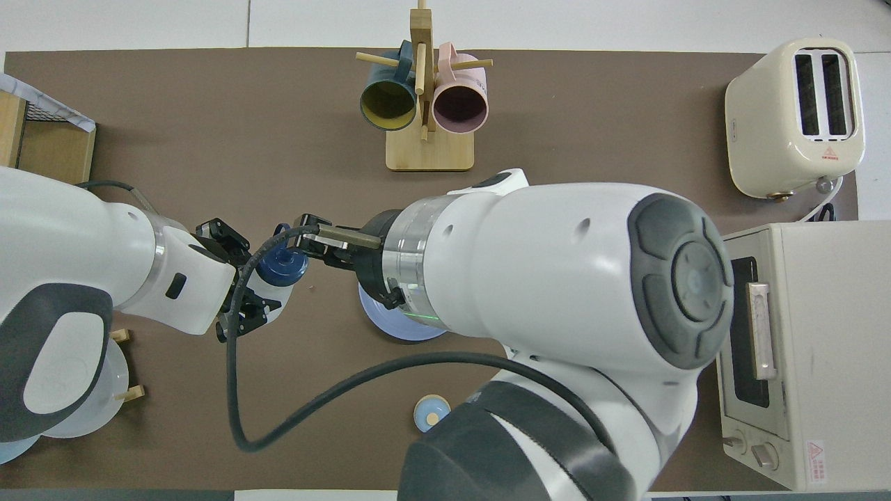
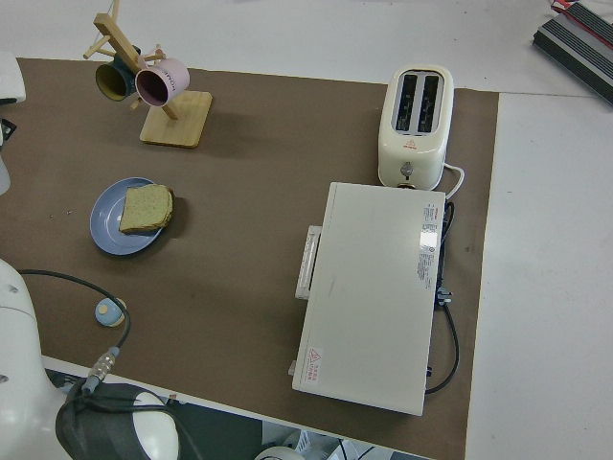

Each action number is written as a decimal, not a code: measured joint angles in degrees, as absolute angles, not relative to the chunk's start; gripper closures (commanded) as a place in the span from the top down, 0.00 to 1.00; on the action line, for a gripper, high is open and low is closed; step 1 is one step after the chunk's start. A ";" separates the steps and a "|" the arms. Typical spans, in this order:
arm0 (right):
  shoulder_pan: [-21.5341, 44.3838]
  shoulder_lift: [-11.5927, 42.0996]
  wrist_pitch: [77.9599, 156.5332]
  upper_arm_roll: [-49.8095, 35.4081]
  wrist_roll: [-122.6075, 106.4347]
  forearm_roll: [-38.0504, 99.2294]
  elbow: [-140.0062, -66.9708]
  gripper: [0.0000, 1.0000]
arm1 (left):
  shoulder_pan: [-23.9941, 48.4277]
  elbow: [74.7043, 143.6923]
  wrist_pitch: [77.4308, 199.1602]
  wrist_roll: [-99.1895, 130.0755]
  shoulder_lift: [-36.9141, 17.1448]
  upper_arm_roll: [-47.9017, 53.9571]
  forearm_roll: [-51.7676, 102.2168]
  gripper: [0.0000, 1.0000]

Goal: Put bread on plate and add seasoning

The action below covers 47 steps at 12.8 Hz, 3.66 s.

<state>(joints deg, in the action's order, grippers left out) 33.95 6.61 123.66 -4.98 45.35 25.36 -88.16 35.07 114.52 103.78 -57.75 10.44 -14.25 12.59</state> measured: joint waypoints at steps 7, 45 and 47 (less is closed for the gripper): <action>36.34 10.71 124.20 -5.02 45.44 20.43 -83.37 0.38 | 34.92 116.64 103.72 -60.28 11.71 -14.53 15.19 0.00; 36.91 12.70 128.29 -5.01 49.71 16.06 -83.10 0.44 | 34.86 117.26 103.72 -60.42 12.07 -14.87 17.77 0.00; 38.27 12.64 125.03 -5.25 49.32 11.24 -82.57 0.36 | 34.86 117.27 103.71 -60.42 12.07 -14.87 17.77 0.00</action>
<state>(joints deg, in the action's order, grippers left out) 38.27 12.64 125.03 -5.25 49.32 11.24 -82.57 34.86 117.27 103.71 -60.42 12.07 -14.87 17.77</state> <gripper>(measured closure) 0.555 0.542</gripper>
